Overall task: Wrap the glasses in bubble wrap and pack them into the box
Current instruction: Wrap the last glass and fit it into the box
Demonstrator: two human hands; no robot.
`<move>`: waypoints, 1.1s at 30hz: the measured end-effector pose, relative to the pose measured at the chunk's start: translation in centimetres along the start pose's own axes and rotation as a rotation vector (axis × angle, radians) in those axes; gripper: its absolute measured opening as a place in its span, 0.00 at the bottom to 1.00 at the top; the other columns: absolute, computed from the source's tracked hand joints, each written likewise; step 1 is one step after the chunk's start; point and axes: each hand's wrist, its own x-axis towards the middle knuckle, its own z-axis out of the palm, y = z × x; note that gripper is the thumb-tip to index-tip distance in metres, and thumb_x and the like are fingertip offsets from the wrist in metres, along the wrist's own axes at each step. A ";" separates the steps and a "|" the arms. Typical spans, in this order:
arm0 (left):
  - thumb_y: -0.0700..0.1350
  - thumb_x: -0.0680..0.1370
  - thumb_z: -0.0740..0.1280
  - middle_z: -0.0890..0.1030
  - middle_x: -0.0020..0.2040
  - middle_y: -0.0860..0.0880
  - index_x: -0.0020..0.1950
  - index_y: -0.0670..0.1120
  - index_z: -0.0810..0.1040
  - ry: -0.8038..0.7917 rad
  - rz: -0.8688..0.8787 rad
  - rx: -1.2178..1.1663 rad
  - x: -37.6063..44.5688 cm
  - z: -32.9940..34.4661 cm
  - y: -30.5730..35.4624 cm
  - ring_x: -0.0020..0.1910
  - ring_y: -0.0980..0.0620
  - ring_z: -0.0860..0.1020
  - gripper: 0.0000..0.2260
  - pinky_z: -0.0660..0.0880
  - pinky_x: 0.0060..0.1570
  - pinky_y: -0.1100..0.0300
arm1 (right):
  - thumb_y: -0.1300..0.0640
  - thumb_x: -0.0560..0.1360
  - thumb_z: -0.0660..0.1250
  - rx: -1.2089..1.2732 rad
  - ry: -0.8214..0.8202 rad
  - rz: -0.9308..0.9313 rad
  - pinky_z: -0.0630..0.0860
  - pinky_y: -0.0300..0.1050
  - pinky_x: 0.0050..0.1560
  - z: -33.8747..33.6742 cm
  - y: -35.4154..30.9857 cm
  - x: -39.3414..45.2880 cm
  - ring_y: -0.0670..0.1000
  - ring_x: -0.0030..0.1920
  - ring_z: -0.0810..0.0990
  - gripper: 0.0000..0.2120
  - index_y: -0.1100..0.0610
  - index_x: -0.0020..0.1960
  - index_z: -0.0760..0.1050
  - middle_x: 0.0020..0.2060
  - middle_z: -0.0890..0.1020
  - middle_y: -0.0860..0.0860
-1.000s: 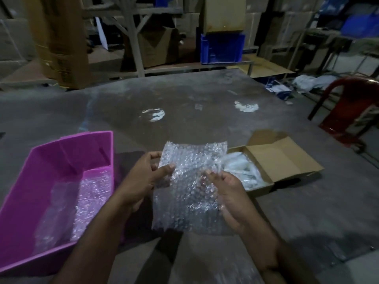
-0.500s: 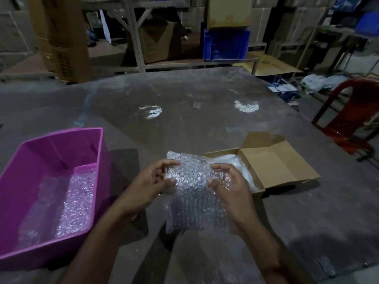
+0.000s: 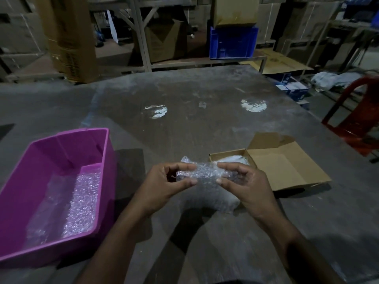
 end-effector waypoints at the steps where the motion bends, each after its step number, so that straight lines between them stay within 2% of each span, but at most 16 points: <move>1: 0.47 0.69 0.79 0.87 0.54 0.48 0.53 0.52 0.87 0.016 0.009 -0.008 -0.1 0.1 0.1 0.50 0.53 0.81 0.13 0.78 0.54 0.58 | 0.61 0.69 0.79 -0.029 -0.016 -0.017 0.81 0.48 0.58 -0.1 -0.1 -0.1 0.47 0.58 0.83 0.20 0.47 0.59 0.84 0.57 0.85 0.44; 3: 0.43 0.70 0.79 0.87 0.52 0.52 0.52 0.50 0.87 0.031 0.019 -0.024 -0.3 0.3 0.6 0.52 0.55 0.84 0.12 0.79 0.53 0.63 | 0.60 0.70 0.80 -0.097 -0.035 -0.058 0.78 0.44 0.60 -0.3 -0.1 -0.2 0.43 0.62 0.80 0.23 0.43 0.61 0.82 0.59 0.83 0.41; 7: 0.47 0.71 0.79 0.87 0.48 0.50 0.51 0.53 0.87 0.035 0.062 0.094 -0.5 0.1 0.7 0.46 0.48 0.85 0.10 0.81 0.46 0.50 | 0.59 0.71 0.78 -0.140 -0.006 -0.072 0.80 0.53 0.60 -0.1 0.1 -0.2 0.46 0.56 0.84 0.14 0.47 0.54 0.86 0.51 0.86 0.44; 9: 0.48 0.71 0.79 0.84 0.47 0.50 0.47 0.54 0.87 0.067 0.100 0.154 -0.3 -0.1 0.5 0.43 0.48 0.82 0.07 0.79 0.43 0.50 | 0.57 0.71 0.79 -0.199 0.036 -0.094 0.81 0.51 0.57 0.0 0.2 -0.1 0.46 0.52 0.84 0.09 0.47 0.49 0.86 0.47 0.87 0.44; 12: 0.44 0.72 0.78 0.79 0.55 0.53 0.44 0.51 0.86 0.063 0.155 0.188 -0.3 -0.3 0.5 0.54 0.57 0.80 0.04 0.78 0.52 0.63 | 0.54 0.72 0.77 -0.280 0.043 -0.118 0.79 0.47 0.56 0.0 0.2 -0.1 0.45 0.55 0.81 0.04 0.46 0.46 0.85 0.50 0.83 0.43; 14: 0.44 0.75 0.76 0.79 0.59 0.54 0.45 0.50 0.85 0.029 0.149 0.189 -0.3 -0.3 0.5 0.60 0.60 0.79 0.02 0.77 0.56 0.63 | 0.52 0.74 0.75 -0.301 0.028 -0.110 0.76 0.43 0.58 -0.1 0.2 -0.1 0.43 0.60 0.78 0.02 0.45 0.45 0.84 0.55 0.79 0.41; 17: 0.44 0.79 0.71 0.84 0.48 0.52 0.50 0.49 0.83 -0.002 0.110 0.100 -0.3 -0.1 0.4 0.49 0.57 0.83 0.02 0.78 0.47 0.61 | 0.51 0.77 0.71 -0.285 0.020 -0.102 0.75 0.42 0.60 -0.3 0.1 0.1 0.42 0.61 0.77 0.03 0.47 0.48 0.84 0.57 0.79 0.40; 20: 0.46 0.81 0.68 0.82 0.40 0.46 0.58 0.53 0.78 0.047 0.097 0.072 -0.2 0.2 0.1 0.41 0.51 0.81 0.06 0.77 0.46 0.50 | 0.55 0.80 0.68 -0.179 0.022 -0.063 0.78 0.45 0.54 -0.3 0.0 0.3 0.42 0.51 0.81 0.05 0.48 0.52 0.83 0.47 0.83 0.43; 22: 0.44 0.83 0.66 0.79 0.36 0.48 0.57 0.52 0.73 0.047 0.108 0.074 -0.1 0.3 0.0 0.38 0.53 0.78 0.05 0.76 0.44 0.50 | 0.58 0.80 0.67 -0.117 0.014 -0.048 0.76 0.43 0.49 0.0 -0.1 0.3 0.43 0.44 0.81 0.08 0.46 0.55 0.81 0.40 0.82 0.43; 24: 0.40 0.85 0.62 0.78 0.38 0.55 0.56 0.48 0.75 0.020 0.113 0.057 -0.1 0.4 -0.1 0.38 0.56 0.76 0.04 0.77 0.43 0.50 | 0.59 0.81 0.65 -0.114 -0.001 -0.053 0.75 0.40 0.50 0.2 -0.1 0.4 0.43 0.46 0.81 0.10 0.45 0.56 0.81 0.42 0.83 0.42; 25: 0.39 0.85 0.60 0.80 0.41 0.58 0.56 0.47 0.78 0.000 0.102 0.065 -0.1 0.5 0.1 0.39 0.57 0.77 0.07 0.77 0.44 0.52 | 0.60 0.82 0.64 -0.126 -0.016 -0.054 0.75 0.38 0.51 0.2 -0.2 0.5 0.42 0.48 0.81 0.11 0.46 0.55 0.82 0.46 0.84 0.40; 27: 0.38 0.85 0.60 0.84 0.51 0.59 0.59 0.48 0.82 -0.046 0.068 0.080 0.0 0.7 0.4 0.49 0.59 0.80 0.12 0.78 0.49 0.60 | 0.60 0.83 0.62 -0.137 -0.039 -0.023 0.73 0.32 0.49 0.2 -0.4 0.5 0.38 0.48 0.80 0.13 0.48 0.54 0.83 0.49 0.84 0.39; 29: 0.42 0.83 0.64 0.85 0.58 0.55 0.62 0.49 0.83 -0.074 0.038 0.041 0.0 0.7 0.7 0.57 0.57 0.82 0.11 0.78 0.55 0.62 | 0.58 0.83 0.62 -0.109 -0.059 0.027 0.73 0.30 0.46 0.0 -0.6 0.5 0.36 0.45 0.80 0.12 0.48 0.55 0.83 0.49 0.84 0.39; 33: 0.43 0.74 0.77 0.86 0.55 0.53 0.60 0.48 0.84 -0.048 0.031 0.036 0.0 0.4 0.7 0.56 0.55 0.84 0.15 0.79 0.55 0.62 | 0.56 0.77 0.71 -0.096 -0.116 0.042 0.77 0.31 0.46 -0.2 -0.7 0.5 0.38 0.50 0.83 0.09 0.49 0.56 0.83 0.52 0.84 0.42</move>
